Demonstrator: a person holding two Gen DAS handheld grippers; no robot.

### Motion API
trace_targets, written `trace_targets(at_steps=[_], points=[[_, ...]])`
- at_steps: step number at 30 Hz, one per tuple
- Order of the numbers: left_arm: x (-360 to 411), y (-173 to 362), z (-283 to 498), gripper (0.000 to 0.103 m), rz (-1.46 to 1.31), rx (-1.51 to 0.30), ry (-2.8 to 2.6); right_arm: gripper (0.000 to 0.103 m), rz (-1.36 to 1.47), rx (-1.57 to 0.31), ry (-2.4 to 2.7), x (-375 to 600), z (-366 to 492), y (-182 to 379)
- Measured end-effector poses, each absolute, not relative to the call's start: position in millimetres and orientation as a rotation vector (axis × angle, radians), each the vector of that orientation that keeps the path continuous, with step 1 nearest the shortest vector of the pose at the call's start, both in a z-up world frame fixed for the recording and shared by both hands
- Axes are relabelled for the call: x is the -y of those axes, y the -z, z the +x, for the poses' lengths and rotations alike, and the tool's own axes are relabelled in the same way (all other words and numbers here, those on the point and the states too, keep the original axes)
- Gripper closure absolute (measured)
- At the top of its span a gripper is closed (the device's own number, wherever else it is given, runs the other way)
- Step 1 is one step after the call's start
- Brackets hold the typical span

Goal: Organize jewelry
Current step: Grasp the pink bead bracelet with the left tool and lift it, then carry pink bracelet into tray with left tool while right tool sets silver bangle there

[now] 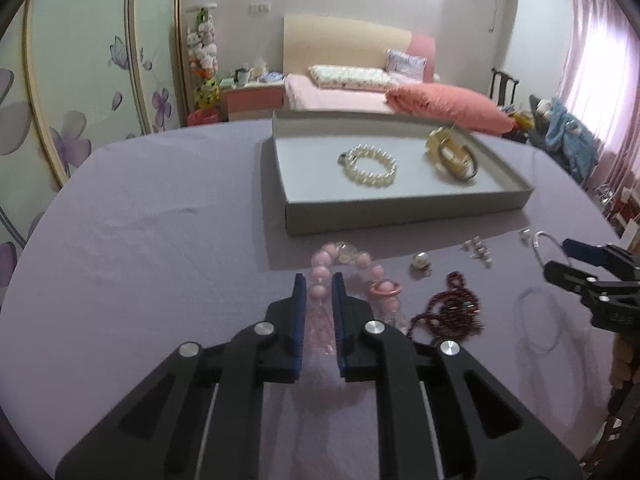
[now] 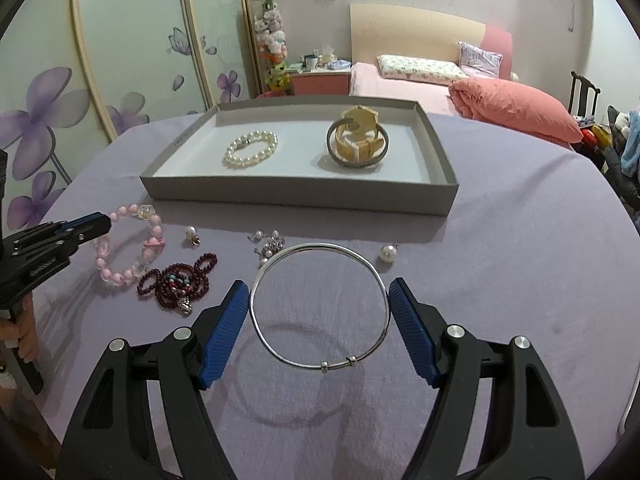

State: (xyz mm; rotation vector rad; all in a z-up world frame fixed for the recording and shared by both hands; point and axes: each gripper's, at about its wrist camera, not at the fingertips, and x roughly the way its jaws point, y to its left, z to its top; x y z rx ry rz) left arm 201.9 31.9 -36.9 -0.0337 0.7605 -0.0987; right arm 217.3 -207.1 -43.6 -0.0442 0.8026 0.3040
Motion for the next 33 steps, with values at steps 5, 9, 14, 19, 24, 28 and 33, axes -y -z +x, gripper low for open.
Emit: trace_targets(at_steps=[5,9,14,19,24,28,33], points=[[-35.1,13.6,190.1,0.09,-0.069,-0.697,0.134,0.031,-0.044,-0.773,-0.308,208.3,213.5,34.9],[-34.8,-4.2,182.2,0.09,-0.085,-0.649,0.152,0.031,-0.043,-0.747,-0.307,210.1,210.9,27.8],[-34.4,-18.5,175.5,0.09,-0.094,-0.601,0.157,0.031,-0.044,-0.723,-0.306,211.6,209.3,22.1],[-31.5,-23.5,172.0,0.09,-0.091,-0.584,0.16,0.031,-0.044,-0.715,-0.306,211.9,208.6,20.7],[-27.9,-25.5,170.7,0.09,-0.089,-0.577,0.168,0.031,-0.045,-0.71,-0.303,211.9,208.5,19.6],[-27.9,-33.0,172.3,0.09,-0.089,-0.556,0.17,0.031,-0.037,-0.676,-0.281,215.7,214.2,9.5],[-25.4,-52.0,180.8,0.09,-0.092,-0.509,0.176,0.031,-0.032,-0.582,-0.244,217.6,221.2,-14.4]])
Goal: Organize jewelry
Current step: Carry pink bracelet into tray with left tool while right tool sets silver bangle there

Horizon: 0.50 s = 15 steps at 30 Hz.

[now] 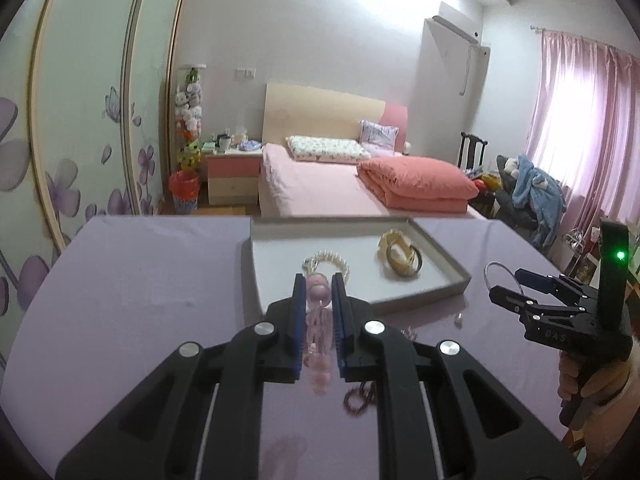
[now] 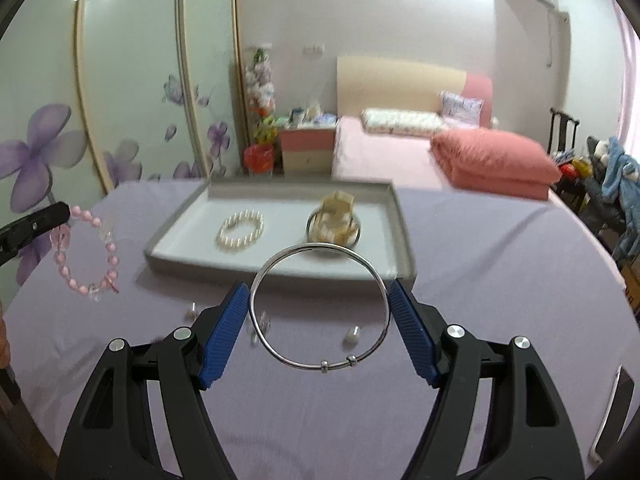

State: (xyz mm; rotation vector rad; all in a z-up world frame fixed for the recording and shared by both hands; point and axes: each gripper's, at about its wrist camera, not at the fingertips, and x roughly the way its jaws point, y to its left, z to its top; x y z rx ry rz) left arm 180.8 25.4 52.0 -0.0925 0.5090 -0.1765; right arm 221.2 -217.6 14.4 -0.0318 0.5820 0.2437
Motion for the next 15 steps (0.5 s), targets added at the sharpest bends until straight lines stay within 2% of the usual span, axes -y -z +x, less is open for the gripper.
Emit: trace_targets(at_steps=[15], points=[[-2.5,-84.7,239.5,0.09,-0.115,-0.432,0.184,0.031,0.073,-0.39,-0.209,221.9,264.6,-46.1]])
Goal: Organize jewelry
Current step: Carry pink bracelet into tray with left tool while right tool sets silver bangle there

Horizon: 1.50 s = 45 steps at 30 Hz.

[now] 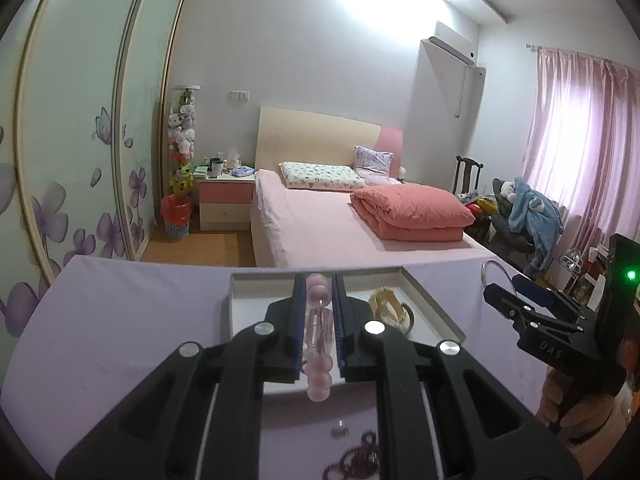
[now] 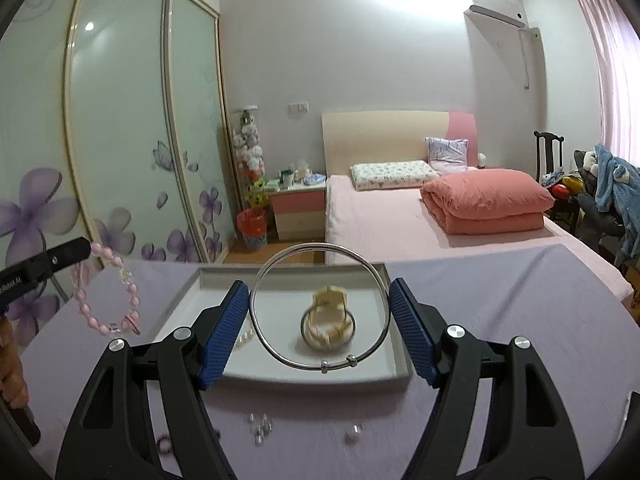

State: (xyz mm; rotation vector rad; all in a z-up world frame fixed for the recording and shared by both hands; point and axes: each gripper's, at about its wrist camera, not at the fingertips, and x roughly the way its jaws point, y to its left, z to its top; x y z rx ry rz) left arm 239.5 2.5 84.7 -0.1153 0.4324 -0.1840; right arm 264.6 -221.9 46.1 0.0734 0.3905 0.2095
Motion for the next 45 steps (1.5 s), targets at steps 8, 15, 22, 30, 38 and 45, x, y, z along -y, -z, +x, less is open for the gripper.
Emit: trace_targets(at_steps=[8,15,22,30,38,45], points=[[4.0,-73.1,293.3,0.09,-0.156,-0.441,0.176,0.031,0.109,-0.415,-0.214,213.9,319.2,-30.7],[6.8,-49.4,328.9,0.09,-0.17,-0.488,0.168,0.031,0.149,-0.545,-0.21,211.0,363.4,0.5],[4.9,-38.4,345.7,0.09,-0.164,-0.508,0.155,0.031,0.14,-0.594,-0.205,201.8,380.2,16.2],[4.7,-28.6,358.6,0.09,-0.167,-0.531,0.165,0.03,0.114,-0.651,-0.198,191.8,387.3,26.0],[9.7,-7.1,371.3,0.089,-0.181,-0.587,0.183,0.026,0.137,-0.65,-0.197,207.4,374.3,24.1],[0.7,-4.7,360.2,0.075,-0.193,-0.581,0.147,0.026,0.133,-0.634,-0.188,226.0,356.5,22.5]])
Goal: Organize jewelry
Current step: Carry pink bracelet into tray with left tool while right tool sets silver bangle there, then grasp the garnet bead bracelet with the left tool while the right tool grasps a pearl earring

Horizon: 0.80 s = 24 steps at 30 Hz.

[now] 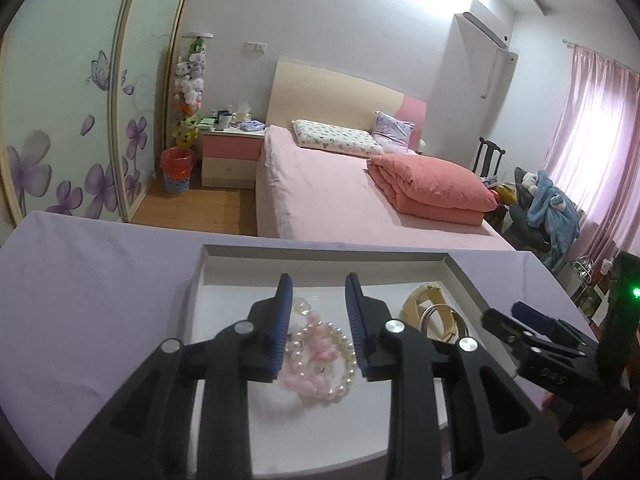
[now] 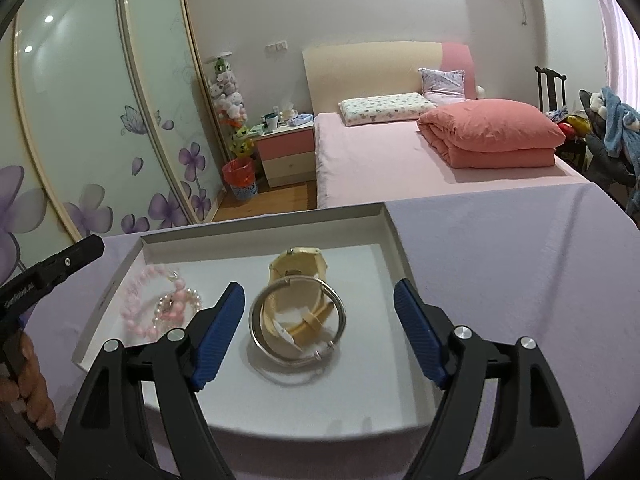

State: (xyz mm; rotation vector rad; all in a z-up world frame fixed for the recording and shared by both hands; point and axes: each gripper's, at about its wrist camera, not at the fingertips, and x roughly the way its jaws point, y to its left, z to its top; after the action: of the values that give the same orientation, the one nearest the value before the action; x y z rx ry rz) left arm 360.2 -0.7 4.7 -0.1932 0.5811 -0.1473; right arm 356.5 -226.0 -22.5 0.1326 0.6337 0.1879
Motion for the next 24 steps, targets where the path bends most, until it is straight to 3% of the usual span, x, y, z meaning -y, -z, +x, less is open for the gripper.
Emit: trace_targets(at_steps=[11,24], points=[[-3.9,-9.0,318.6,0.074,-0.176,-0.566,0.15,0.027,0.118,-0.612,-0.202,228.6,330.3,9.6],[16.3,28.7,207.3,0.043,-0.124,-0.696,0.242,0.033,0.006,-0.768,-0.23,241.7,247.0,45.5]])
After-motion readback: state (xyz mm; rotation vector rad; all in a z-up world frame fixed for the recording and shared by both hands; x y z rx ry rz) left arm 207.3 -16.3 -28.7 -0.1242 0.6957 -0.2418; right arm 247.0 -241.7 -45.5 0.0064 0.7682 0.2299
